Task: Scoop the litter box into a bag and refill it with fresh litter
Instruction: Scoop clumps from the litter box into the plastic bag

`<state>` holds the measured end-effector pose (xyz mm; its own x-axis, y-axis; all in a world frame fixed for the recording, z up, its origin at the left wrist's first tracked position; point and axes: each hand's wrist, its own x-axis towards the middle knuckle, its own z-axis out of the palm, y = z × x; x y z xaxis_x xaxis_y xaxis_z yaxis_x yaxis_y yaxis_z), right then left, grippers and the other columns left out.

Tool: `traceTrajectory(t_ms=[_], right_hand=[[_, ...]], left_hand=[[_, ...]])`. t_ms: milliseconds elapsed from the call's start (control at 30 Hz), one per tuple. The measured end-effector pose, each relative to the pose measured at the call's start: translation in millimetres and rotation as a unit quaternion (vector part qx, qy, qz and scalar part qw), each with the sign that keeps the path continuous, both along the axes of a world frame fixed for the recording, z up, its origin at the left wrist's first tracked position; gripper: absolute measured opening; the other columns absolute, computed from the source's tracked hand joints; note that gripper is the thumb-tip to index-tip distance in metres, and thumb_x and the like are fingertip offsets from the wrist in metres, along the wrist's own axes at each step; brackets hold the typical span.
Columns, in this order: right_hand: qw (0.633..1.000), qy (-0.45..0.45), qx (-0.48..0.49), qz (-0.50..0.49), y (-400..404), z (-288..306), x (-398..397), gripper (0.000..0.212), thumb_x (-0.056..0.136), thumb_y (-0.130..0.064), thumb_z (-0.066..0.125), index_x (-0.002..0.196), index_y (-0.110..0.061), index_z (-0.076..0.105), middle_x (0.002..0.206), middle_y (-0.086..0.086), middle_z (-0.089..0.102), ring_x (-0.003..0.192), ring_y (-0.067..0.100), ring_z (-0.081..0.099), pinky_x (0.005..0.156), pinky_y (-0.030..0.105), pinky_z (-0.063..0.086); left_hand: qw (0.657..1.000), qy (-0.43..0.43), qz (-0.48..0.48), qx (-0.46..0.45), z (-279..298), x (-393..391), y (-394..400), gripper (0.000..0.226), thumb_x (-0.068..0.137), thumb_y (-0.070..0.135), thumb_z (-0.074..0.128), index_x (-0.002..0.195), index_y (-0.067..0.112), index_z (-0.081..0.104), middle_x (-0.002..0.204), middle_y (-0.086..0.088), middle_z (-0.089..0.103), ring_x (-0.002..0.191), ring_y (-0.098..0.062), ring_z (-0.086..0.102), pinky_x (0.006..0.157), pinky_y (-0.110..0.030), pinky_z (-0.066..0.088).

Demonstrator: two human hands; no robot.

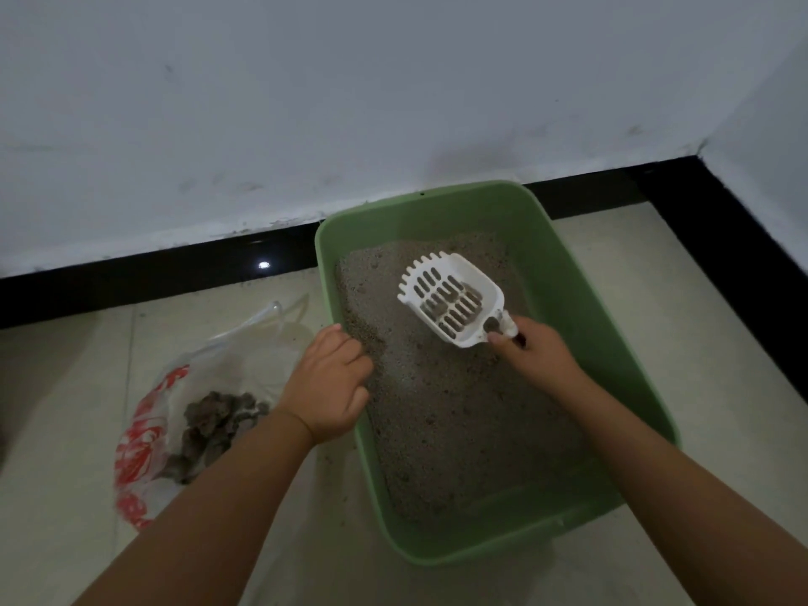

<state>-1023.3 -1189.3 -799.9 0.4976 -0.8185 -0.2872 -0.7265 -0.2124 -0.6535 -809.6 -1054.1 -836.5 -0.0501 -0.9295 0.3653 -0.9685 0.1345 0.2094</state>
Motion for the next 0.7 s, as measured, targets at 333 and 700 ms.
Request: traceTrajectory(t_ms=[333,700], right_hand=[[0.999,0.016,-0.034,-0.005,7,19,-12,0.022,0.092,-0.017,0.053,0.106,-0.002,0.062,0.085,0.006,0.056,0.075,0.015,0.048,0.058,0.023,0.035],[0.994,-0.01,-0.035,0.1,44,58,35,0.018,0.086,-0.007,0.058,0.104,-0.005,0.064,0.087,0.004,0.056,0.083,0.017,0.051,0.062,0.022,0.035]], left_hand=[[0.997,-0.042,-0.024,0.056,12,1,2,0.026,0.067,0.02,0.037,0.056,0.005,0.055,0.06,-0.011,0.054,0.072,-0.019,0.032,0.084,-0.033,0.031],[0.921,-0.071,0.333,0.191,68,69,72,0.042,0.081,0.015,0.06,0.12,0.002,0.052,0.121,-0.018,0.052,0.115,-0.034,0.047,0.096,-0.041,0.04]])
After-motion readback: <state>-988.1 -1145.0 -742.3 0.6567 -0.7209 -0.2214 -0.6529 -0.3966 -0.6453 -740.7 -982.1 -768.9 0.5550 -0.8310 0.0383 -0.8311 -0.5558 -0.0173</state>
